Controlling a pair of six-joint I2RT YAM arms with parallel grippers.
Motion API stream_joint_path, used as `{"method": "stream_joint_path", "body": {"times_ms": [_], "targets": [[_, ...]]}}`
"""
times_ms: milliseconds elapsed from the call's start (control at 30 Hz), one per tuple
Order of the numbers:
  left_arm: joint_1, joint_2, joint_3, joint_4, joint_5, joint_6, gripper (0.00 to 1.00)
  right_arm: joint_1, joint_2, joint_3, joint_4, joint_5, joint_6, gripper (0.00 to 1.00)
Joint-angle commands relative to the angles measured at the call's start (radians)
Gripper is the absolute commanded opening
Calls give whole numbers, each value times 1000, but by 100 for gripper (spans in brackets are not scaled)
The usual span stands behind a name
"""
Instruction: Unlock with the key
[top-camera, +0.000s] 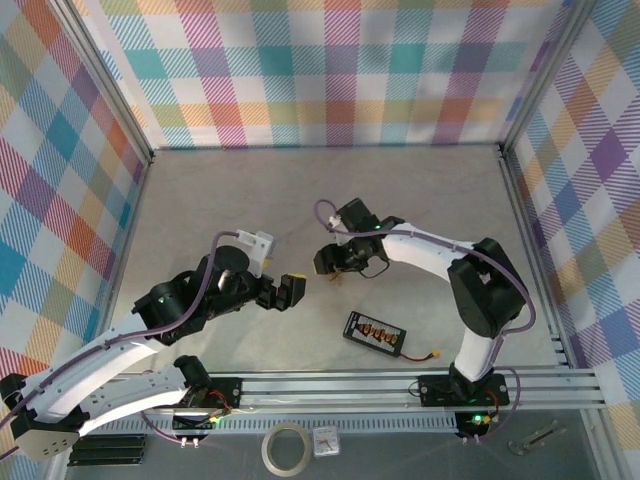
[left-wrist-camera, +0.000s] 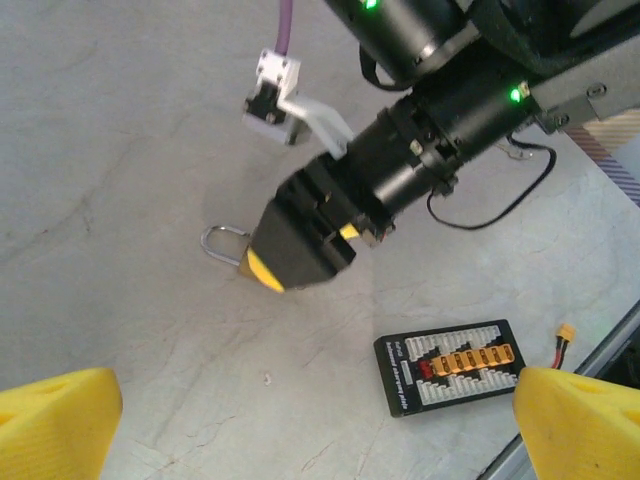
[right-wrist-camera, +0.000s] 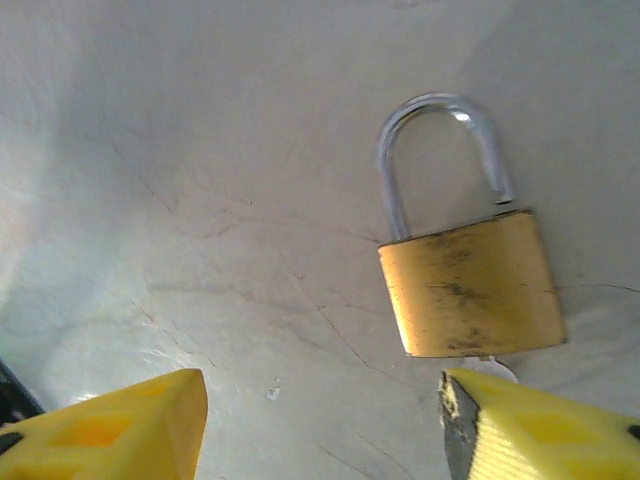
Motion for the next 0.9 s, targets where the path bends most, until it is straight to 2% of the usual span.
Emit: {"method": "stream_joint_path", "body": {"times_ms": [0, 100, 300, 567, 700, 867], "targets": [[13, -6, -16, -3, -32, -10, 100, 18, 69, 46, -82, 149, -125, 66], [16, -23, -16, -19, -40, -8, 100, 35, 125, 95, -123, 236, -196, 67], [24, -64, -48, -15, -49, -16, 100, 46, 180, 138, -145, 298, -264, 68], [30, -66, -59, -8, -42, -23, 100, 60, 196, 141, -120, 314, -300, 69], [35, -63, -66, -2, -37, -22, 100, 61, 222, 161, -126, 283, -322, 69], [36, -67, -76, 2, -35, -29, 100, 61, 238, 159, -131, 282, -318, 63]]}}
